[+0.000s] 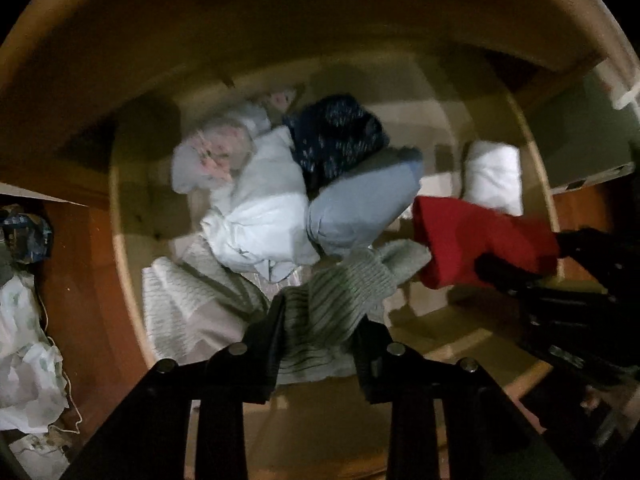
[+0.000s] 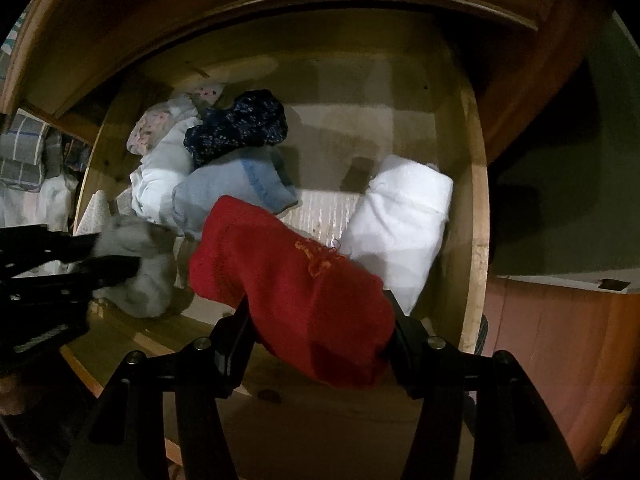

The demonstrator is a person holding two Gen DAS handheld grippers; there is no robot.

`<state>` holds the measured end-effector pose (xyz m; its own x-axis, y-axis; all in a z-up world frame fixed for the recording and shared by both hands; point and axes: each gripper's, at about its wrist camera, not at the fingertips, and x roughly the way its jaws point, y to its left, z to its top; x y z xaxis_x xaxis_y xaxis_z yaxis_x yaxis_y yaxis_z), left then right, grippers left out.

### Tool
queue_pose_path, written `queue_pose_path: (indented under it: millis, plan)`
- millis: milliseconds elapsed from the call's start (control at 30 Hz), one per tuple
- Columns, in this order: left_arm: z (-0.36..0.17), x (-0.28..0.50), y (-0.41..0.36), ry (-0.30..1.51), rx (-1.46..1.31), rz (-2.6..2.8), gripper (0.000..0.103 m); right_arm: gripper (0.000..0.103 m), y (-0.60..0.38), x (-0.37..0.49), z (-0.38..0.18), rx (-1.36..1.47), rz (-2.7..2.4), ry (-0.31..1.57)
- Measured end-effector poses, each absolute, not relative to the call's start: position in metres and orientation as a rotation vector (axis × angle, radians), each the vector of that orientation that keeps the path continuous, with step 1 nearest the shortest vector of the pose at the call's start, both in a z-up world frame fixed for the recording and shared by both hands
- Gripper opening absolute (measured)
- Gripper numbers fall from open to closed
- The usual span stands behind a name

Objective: Take underwear out of drawer
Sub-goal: 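Carry the grey knit sock into the white box and open the left gripper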

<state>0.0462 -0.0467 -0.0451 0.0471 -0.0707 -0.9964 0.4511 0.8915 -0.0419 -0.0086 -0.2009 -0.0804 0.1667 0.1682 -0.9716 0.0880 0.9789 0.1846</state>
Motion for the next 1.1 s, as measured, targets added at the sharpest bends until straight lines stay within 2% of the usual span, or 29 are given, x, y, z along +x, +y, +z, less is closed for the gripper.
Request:
queue_pose_path:
  millis: [267,667,967,1100]
  plan:
    - [0.012,0.031,-0.024,1.358,0.285,-0.417,0.030,0.055,-0.198,-0.017,-0.066,0.150,0.041,1.334]
    - [0.135,0.019,-0.002,1.127,0.212,-0.474,0.030,0.055,-0.198,-0.026,-0.058,0.110,0.007,1.289]
    - [0.247,0.050,0.011,0.903,0.150,-0.399,0.030,0.055,-0.199,-0.040,-0.057,0.113,-0.017,1.280]
    - [0.270,0.080,0.007,0.839,0.121,-0.328,0.030,0.055,-0.200,-0.043,-0.054,0.126,-0.022,1.262]
